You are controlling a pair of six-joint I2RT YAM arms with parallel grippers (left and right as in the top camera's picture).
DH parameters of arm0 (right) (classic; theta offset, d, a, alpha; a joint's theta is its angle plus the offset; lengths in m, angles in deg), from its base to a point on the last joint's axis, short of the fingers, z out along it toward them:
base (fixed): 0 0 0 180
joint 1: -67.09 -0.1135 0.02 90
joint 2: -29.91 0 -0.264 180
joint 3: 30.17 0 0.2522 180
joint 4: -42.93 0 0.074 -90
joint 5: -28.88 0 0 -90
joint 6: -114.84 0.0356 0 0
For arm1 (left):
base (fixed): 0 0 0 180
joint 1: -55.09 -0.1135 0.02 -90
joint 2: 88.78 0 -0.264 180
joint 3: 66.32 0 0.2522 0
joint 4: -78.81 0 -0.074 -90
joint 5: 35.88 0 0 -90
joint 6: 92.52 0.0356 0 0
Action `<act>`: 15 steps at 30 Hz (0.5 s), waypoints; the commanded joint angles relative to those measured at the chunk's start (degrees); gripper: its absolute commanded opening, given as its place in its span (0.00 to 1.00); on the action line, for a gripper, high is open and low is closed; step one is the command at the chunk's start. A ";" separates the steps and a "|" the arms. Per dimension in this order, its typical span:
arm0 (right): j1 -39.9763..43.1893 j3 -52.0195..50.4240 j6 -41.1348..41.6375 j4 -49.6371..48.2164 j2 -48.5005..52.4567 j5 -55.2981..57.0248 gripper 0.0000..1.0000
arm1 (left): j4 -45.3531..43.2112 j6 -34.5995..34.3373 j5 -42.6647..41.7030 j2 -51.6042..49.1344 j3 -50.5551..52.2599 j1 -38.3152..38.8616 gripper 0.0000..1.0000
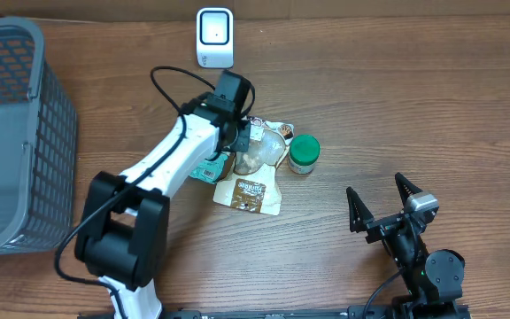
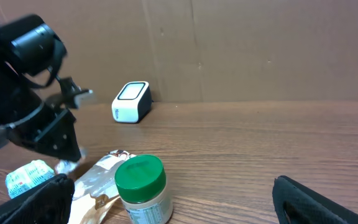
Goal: Scan the item barcode
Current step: 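Carry the orange pack with the left gripper and drop it beside the snack bag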
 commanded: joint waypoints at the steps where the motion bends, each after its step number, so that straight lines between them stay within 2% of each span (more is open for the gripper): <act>1: 0.35 -0.59 -0.02 -0.28 -0.68 -0.26 1.00 | -0.50 -3.30 2.47 -0.85 0.50 0.15 0.04; 8: 0.35 -0.59 -0.02 -0.28 -0.68 -0.26 1.00 | -1.75 -3.37 2.75 -0.94 0.50 0.07 0.04; 9: 0.35 -0.59 -0.02 -0.28 -0.68 -0.26 1.00 | -1.86 -3.65 2.73 -0.94 0.50 0.07 0.11; 12: 0.35 -0.59 -0.02 -0.28 -0.68 -0.26 1.00 | -1.79 -4.39 2.71 -0.94 0.50 0.07 0.67; 13: 0.35 -0.59 -0.02 -0.28 -0.68 -0.26 1.00 | -1.70 -4.39 2.71 -0.92 0.44 0.07 0.78; 15: 0.35 -0.59 -0.02 -0.28 -0.68 -0.26 1.00 | -0.94 -4.42 2.27 -0.57 -0.15 0.00 0.82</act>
